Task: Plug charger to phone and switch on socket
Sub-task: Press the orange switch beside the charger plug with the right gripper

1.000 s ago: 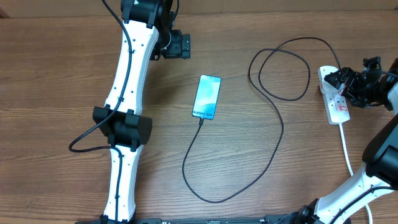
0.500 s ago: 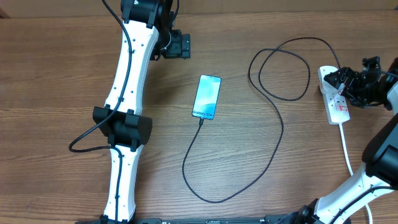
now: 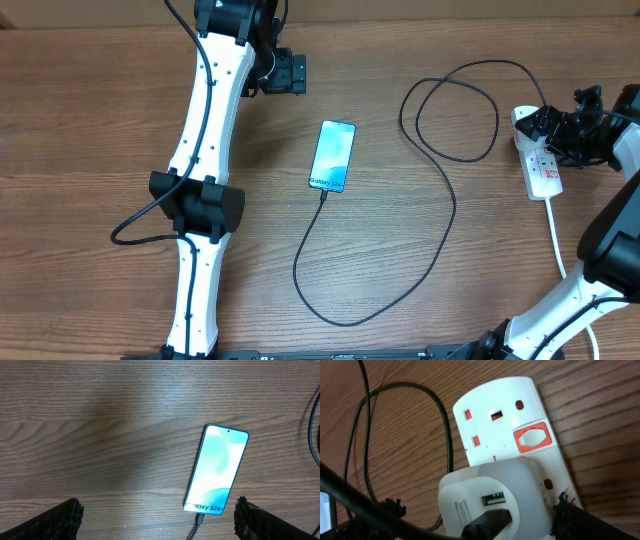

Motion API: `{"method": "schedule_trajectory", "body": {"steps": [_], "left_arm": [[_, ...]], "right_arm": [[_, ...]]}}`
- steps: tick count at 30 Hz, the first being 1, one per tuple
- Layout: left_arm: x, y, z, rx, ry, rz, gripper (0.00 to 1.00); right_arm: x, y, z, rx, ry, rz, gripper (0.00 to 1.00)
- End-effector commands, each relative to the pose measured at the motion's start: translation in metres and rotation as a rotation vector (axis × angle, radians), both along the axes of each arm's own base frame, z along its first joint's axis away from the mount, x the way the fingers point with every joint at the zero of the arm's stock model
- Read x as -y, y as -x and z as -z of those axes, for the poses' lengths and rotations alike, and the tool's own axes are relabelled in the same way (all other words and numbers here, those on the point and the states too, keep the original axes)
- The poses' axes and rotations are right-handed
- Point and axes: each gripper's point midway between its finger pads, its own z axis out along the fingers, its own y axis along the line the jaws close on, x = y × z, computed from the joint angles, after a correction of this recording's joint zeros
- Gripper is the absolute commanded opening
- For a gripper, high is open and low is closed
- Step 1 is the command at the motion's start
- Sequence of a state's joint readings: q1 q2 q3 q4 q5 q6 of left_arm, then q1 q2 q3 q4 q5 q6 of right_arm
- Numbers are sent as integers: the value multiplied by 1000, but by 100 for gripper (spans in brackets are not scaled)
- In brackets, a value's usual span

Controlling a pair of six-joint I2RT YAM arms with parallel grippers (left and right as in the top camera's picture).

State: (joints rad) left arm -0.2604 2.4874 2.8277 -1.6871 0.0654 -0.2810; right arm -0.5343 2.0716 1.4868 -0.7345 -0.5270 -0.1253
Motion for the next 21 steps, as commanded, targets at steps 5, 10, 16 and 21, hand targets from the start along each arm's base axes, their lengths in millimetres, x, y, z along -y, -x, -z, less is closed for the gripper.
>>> {"method": "schedule_trajectory", "body": {"steps": [5,10,16,21], "left_arm": [[-3,-2,-4,20,-13,9,100],[-3,-2,-4,20,-13,9,100],[-3,-2,-4,20,-13,9,100],[-3,-2,-4,20,-13,9,100]], "right_arm": [[-9,0,7,-33,-23,2,100],[-10,1,7,-43,-35,20,100],[-10,1,7,-48,-40,23,100],[-11,3,8,-61,-54,41,100]]}}
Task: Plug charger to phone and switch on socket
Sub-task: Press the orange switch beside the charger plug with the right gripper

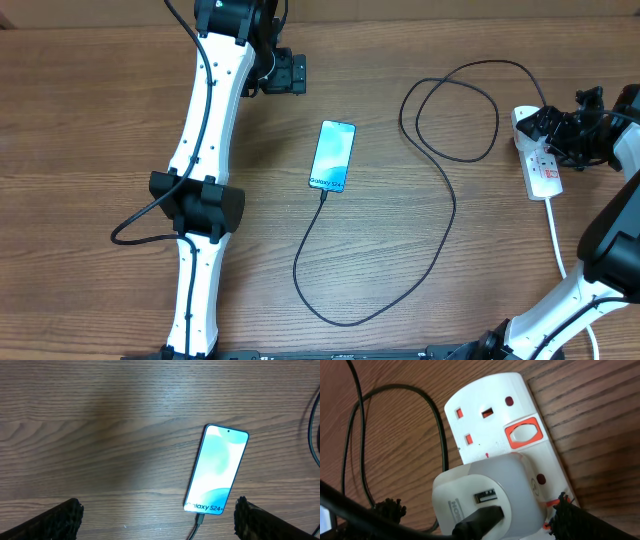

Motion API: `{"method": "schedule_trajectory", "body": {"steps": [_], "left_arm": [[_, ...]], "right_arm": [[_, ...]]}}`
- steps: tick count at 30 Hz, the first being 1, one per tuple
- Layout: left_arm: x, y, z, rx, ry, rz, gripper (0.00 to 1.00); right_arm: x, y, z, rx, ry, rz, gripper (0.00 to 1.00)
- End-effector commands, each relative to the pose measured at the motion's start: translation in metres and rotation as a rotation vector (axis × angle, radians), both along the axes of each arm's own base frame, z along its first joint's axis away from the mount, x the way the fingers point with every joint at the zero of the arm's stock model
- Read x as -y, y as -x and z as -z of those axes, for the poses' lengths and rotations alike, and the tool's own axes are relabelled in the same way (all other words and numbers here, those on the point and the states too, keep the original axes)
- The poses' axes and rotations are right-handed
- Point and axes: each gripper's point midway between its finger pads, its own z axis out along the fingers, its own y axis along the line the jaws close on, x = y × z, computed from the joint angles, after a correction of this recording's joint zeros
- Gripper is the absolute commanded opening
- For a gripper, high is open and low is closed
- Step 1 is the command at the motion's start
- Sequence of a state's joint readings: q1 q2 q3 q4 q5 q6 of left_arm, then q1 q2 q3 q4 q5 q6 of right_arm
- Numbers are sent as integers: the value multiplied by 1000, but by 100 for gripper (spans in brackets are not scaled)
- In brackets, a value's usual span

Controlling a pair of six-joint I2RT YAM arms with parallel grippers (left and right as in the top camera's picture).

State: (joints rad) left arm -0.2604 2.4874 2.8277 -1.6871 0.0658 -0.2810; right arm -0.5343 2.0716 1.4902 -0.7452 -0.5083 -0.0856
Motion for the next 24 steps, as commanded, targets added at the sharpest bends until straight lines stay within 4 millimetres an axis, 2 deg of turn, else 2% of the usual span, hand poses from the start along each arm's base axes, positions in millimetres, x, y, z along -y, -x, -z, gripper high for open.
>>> {"method": "schedule_trajectory", "body": {"steps": [1,11,24], "left_arm": [[-3,-2,-4,20,-13,9,100],[-3,-2,-4,20,-13,9,100],[-3,-2,-4,20,-13,9,100]], "right_arm": [[-13,1,6,-34,-48,4,100],[-17,2,7,-42,-53,-3,100],[-36,0,8,-59,-63,-41,100]]}}
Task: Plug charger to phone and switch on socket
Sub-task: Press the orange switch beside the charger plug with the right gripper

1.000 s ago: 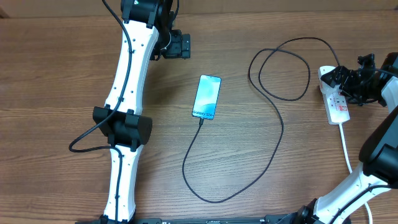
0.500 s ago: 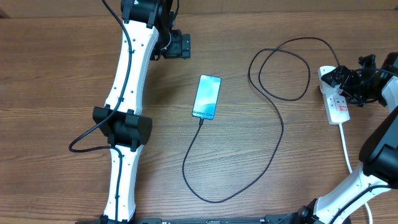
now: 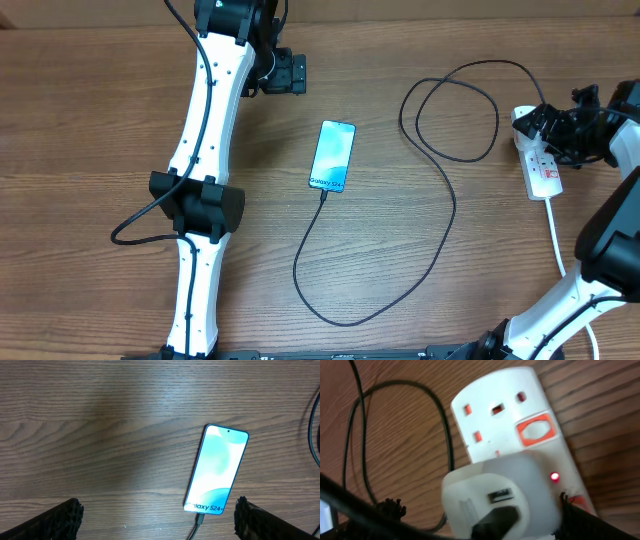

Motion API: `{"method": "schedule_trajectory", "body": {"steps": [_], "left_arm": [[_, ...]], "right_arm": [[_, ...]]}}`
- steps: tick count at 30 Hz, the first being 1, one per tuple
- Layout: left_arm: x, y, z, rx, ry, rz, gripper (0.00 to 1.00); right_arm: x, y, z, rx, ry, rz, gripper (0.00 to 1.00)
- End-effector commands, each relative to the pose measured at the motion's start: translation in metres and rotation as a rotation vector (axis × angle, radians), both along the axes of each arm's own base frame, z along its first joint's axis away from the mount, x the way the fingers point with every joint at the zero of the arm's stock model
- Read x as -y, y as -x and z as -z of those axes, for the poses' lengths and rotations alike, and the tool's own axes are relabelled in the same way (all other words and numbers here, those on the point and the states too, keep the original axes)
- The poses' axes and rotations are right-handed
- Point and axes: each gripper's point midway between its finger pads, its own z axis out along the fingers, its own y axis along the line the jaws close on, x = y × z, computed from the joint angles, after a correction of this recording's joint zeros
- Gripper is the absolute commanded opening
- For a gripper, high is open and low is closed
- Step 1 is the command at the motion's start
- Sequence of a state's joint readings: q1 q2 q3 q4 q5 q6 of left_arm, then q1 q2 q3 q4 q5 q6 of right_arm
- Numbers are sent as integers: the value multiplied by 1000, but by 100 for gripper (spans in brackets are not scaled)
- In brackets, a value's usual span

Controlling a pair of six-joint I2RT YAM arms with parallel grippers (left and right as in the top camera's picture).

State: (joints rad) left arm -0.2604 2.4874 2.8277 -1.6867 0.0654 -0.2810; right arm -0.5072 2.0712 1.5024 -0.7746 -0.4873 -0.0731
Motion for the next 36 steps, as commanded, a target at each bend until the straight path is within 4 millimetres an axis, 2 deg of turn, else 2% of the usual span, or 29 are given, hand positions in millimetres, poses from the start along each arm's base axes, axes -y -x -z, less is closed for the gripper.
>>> {"method": "schedule_trajectory", "body": {"steps": [1,10,18,25,29,33,36], "left_arm": [[-3,-2,-4,20,-13,9,100],[-3,-2,-4,20,-13,9,100],[-3,-2,-4,20,-13,9,100],[-3,-2,-4,20,-13,9,100],[-3,-2,-4,20,-13,9,100],[-3,-2,-4,19,-13,9,100],[-3,-2,-4,20,-13,9,100]], "right_arm": [[-26,1,8,-31,-67,-29,100],[-25,2,9,-38,-64,-28,100],[-18,2,10,-43,-53,6,89],[-9,4,9,-42,-50,27,89],[-4,6,8,-41,-49,39,90],[0,6,3,-31,-40,47,99],[3,7,-2,-29,-26,54,100]]}}
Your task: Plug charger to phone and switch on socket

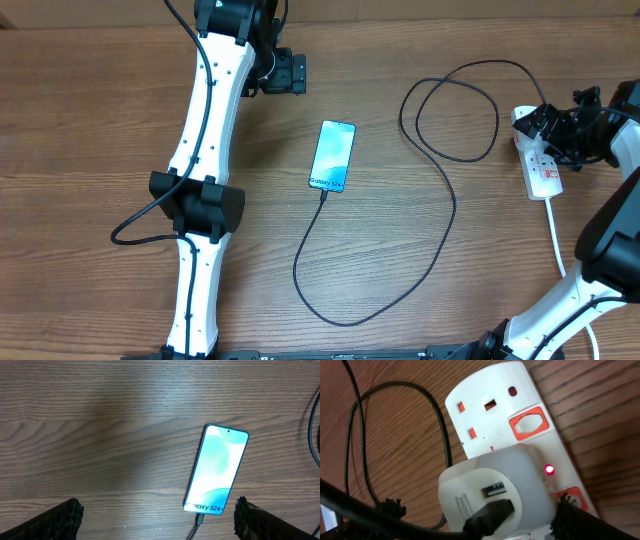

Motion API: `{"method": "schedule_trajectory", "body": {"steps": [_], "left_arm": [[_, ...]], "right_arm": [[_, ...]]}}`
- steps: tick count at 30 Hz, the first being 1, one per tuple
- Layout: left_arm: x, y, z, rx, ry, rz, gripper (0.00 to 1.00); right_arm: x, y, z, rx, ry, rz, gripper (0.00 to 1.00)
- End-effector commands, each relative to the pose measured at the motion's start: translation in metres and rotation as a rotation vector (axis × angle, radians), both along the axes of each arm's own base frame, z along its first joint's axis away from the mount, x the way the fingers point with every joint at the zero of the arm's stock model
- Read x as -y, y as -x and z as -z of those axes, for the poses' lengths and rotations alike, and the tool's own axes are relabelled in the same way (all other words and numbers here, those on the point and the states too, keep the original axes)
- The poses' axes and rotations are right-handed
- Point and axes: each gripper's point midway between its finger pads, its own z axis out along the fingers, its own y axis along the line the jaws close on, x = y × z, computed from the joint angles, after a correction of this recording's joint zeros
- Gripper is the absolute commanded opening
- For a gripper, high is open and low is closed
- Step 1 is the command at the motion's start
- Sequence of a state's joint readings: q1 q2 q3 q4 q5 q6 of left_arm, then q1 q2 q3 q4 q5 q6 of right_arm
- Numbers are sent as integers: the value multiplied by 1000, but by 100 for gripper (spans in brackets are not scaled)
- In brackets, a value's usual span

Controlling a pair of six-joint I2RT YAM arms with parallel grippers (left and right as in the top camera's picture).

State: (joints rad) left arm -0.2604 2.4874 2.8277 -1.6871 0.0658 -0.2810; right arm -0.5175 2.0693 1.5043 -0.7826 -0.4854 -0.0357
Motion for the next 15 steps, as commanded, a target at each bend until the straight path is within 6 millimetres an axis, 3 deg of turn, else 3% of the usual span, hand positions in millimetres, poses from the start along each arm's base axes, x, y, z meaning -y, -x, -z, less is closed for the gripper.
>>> {"method": "schedule_trajectory", "body": {"steps": [1,15], "left_arm": [[-3,-2,-4,20,-13,9,100],[-3,-2,-4,20,-13,9,100]], "right_arm": [[1,5,-2,-14,2,16,100],[6,8,-29,6,33,60,100]]}}
